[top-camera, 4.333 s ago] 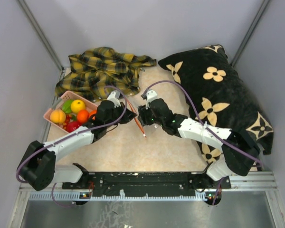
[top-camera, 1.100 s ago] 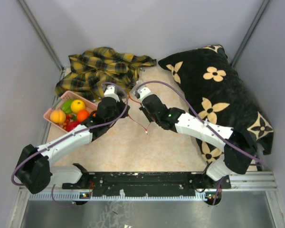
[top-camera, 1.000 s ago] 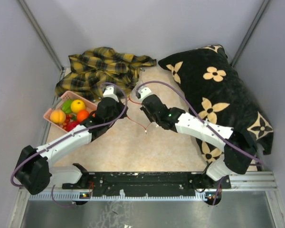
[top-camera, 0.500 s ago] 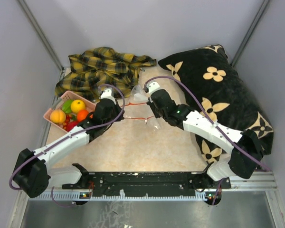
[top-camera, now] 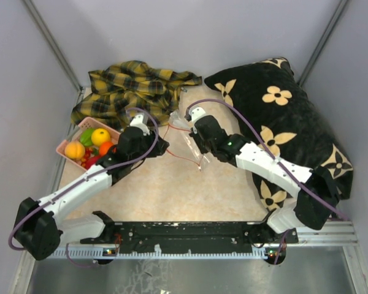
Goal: Place the food in the zip-top bag and seal the zipper
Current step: Open the zipper of the food storage bag at the center of the board.
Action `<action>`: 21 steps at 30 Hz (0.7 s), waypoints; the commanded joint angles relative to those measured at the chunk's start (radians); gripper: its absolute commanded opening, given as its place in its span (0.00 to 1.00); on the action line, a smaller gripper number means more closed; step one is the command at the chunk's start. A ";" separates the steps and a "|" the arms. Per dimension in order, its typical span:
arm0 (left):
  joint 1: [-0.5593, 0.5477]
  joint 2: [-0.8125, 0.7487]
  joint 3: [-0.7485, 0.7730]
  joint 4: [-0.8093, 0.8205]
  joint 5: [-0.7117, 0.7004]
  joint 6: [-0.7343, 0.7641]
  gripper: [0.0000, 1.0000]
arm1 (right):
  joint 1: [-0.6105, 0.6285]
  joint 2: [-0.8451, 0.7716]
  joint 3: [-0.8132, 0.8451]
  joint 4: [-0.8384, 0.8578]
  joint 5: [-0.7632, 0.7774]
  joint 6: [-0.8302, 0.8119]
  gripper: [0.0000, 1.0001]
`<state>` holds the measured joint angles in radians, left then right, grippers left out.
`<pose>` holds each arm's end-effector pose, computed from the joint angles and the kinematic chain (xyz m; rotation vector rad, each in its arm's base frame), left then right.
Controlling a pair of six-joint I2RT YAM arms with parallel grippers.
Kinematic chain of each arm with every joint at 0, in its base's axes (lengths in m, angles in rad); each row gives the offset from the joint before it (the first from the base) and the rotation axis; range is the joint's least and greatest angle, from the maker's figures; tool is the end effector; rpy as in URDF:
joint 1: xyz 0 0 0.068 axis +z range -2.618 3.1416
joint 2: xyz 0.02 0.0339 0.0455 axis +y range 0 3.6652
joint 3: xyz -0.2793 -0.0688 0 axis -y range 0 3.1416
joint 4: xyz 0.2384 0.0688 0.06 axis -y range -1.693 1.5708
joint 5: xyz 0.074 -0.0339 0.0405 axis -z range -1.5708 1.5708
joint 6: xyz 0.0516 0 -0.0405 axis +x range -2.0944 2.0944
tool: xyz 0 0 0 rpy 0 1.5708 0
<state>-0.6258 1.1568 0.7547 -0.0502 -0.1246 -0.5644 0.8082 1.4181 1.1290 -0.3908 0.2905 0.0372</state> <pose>0.2170 -0.1489 0.2764 -0.0173 2.0765 -0.6209 0.2311 0.2205 0.3015 -0.6897 2.1110 0.1384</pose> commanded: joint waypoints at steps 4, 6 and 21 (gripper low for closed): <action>0.012 -0.099 0.035 -0.016 -0.003 0.002 0.60 | -0.006 0.014 0.072 -0.003 0.045 -0.013 0.00; 0.015 -0.129 0.040 -0.042 -0.013 0.006 0.66 | -0.003 0.018 0.075 -0.002 0.056 -0.018 0.00; 0.128 -0.248 0.053 -0.257 -0.162 0.055 0.83 | 0.025 0.069 0.115 -0.016 0.176 -0.038 0.00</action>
<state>-0.5488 0.9264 0.7765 -0.2150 -0.2234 -0.5289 0.8200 1.4803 1.1744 -0.4213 0.3988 0.0185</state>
